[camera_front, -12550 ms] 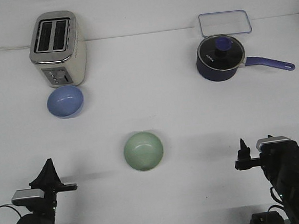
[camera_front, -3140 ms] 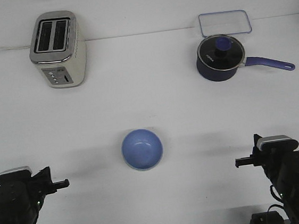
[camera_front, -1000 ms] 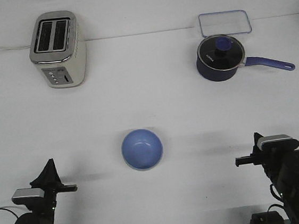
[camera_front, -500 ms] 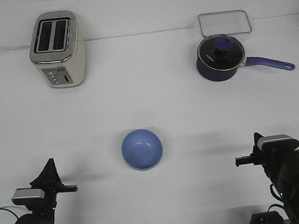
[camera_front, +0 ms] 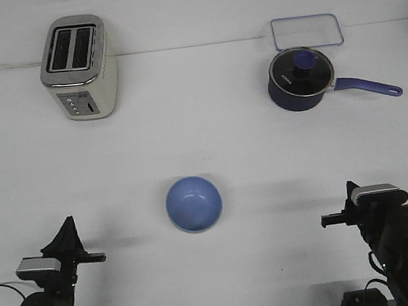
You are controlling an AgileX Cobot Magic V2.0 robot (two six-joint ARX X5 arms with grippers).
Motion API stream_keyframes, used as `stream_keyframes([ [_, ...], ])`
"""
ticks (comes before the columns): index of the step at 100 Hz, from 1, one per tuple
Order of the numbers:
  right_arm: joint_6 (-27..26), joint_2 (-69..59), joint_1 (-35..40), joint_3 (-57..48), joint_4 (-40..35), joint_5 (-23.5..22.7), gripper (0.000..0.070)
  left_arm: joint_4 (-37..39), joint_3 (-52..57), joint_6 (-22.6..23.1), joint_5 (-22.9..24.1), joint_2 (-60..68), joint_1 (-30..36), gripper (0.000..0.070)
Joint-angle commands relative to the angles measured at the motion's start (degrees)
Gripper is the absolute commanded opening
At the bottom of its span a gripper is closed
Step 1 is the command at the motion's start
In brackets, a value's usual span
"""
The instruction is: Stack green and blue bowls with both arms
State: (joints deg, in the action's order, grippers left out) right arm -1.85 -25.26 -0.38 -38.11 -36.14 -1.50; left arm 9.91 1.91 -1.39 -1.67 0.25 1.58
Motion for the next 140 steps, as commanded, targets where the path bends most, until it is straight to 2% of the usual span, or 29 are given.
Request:
stream_keyframes([
  [1, -0.24, -0.22, 0.04, -0.46, 0.68, 0.02, 0.0, 0.68, -1.11, 0.26, -0.07, -0.07, 0.04, 0.0011],
  [34, 0.02, 4.04, 0.02, 2.43, 6.51, 1.57, 0.0, 0.68, -1.11, 0.26, -0.07, -0.07, 0.04, 0.0011],
  [64, 0.07, 17.44, -0.02, 15.43, 20.15, 1.57, 0.0, 0.68, -1.11, 0.26, -0.09, -0.07, 0.04, 0.0011],
  [82, 0.07, 25.38, 0.0, 22.75, 21.81, 1.55, 0.0, 0.68, -1.11, 0.26, -0.07, -0.07, 0.04, 0.0011],
  [105, 0.09, 25.18, -0.11, 27.98, 24.52, 1.75, 0.0, 0.52, -1.11, 0.26, -0.07, -0.07, 0.04, 0.0011],
  [140, 0.15, 25.18, -0.11, 35.58, 39.82, 1.7, 0.0, 0.52, -1.11, 0.26, -0.07, -0.07, 0.04, 0.0011],
])
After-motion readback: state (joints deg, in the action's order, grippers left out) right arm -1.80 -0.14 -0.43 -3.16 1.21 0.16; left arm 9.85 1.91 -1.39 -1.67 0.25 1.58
